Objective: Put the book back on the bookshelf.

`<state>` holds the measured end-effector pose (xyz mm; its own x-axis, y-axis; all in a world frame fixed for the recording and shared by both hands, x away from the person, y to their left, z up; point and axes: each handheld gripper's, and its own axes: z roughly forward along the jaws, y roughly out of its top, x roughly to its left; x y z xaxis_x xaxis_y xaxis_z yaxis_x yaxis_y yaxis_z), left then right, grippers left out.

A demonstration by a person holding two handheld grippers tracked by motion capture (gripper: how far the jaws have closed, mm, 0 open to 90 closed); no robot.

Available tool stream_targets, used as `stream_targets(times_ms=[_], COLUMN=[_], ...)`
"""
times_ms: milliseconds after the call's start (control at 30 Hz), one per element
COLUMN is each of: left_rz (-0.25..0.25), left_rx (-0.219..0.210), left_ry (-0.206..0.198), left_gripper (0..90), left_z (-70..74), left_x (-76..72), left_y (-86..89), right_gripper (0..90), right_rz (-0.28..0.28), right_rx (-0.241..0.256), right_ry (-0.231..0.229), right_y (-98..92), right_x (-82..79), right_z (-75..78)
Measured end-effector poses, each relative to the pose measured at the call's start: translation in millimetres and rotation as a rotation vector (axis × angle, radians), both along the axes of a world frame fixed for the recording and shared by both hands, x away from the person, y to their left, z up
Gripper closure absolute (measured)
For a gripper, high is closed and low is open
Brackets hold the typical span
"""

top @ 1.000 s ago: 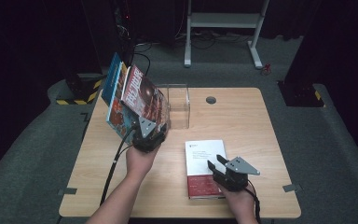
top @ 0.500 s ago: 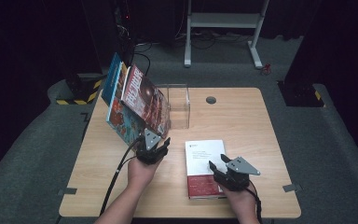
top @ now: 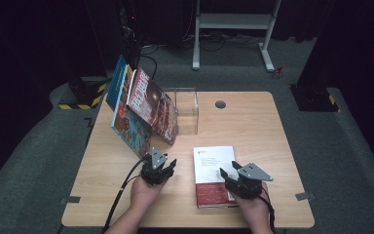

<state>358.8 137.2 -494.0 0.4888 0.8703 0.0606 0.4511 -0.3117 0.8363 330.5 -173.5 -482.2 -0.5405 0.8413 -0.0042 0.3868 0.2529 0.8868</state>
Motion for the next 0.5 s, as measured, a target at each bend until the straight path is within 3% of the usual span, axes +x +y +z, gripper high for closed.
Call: stream_targets(times_ms=[100,400,500], left_rz=[-0.027,-0.088,-0.091], left_rx=[0.043,0.032,0.065], left_ry=[-0.013,0.042,0.060], left_gripper=[59.4,53.8,52.8], left_z=[-2.0,-10.9,-15.4], left_x=[-5.4,-19.1,-23.9], left_y=[-0.1,10.3,14.2], right_gripper=[48.5,48.7,46.9], right_rz=[0.004,0.017,0.010], right_rx=[0.010,-0.020,-0.031], right_ry=[0.006,0.046,0.048], right_y=[-1.4,-3.5,-3.6], right_x=[0.8,2.4,1.6], right_z=[0.1,-3.6,-4.6])
